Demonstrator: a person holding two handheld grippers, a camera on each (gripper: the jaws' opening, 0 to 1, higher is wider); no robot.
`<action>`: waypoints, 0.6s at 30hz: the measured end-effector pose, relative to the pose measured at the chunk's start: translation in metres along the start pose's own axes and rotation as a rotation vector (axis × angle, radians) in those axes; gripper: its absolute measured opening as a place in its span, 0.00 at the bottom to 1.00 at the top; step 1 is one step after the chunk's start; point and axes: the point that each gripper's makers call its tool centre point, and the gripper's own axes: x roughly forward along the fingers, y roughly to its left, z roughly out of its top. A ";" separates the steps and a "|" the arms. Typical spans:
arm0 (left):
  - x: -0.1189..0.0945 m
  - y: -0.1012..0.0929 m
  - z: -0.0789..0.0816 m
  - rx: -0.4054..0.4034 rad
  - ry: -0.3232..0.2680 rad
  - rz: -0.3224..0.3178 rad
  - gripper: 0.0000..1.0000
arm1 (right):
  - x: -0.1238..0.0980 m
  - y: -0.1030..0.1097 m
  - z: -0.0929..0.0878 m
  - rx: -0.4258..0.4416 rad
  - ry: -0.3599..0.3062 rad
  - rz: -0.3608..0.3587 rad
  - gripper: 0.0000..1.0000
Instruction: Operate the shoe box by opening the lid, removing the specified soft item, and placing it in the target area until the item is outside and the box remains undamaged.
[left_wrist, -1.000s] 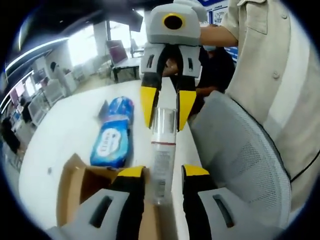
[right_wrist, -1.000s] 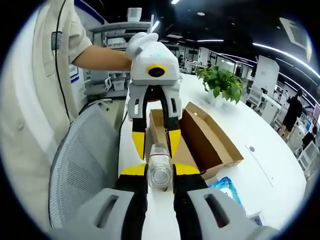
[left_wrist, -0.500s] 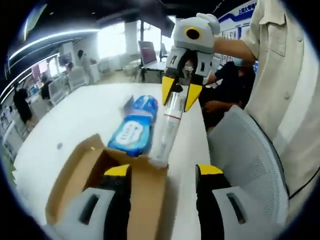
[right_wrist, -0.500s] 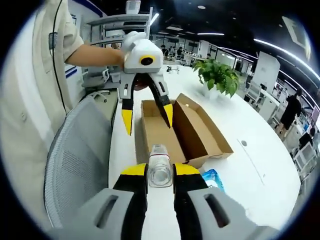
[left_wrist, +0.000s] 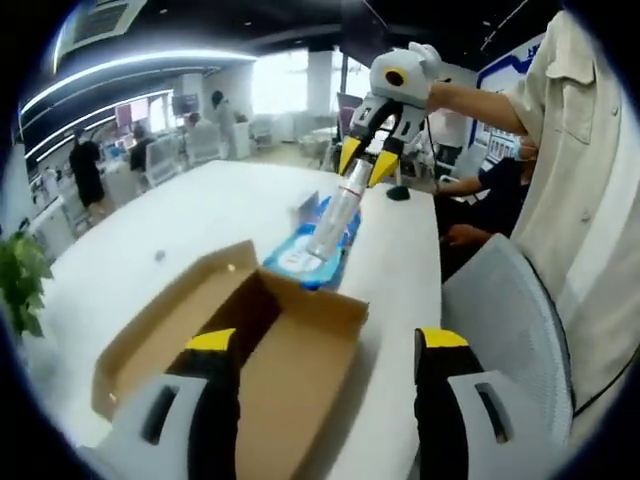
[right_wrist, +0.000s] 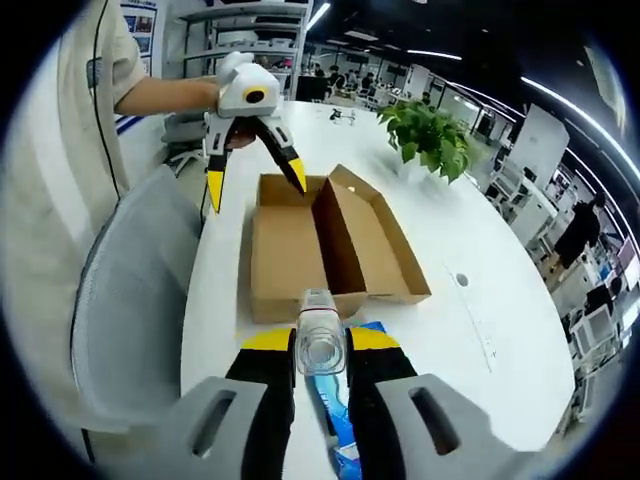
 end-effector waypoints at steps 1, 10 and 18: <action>-0.003 0.002 -0.001 -0.011 -0.006 0.013 0.75 | 0.000 -0.006 -0.001 -0.006 0.012 -0.001 0.16; -0.033 0.027 -0.015 -0.102 -0.048 0.142 0.87 | 0.002 -0.041 -0.015 -0.044 0.106 0.019 0.16; -0.053 0.035 -0.025 -0.145 -0.069 0.222 0.95 | 0.006 -0.068 -0.033 -0.068 0.194 0.031 0.16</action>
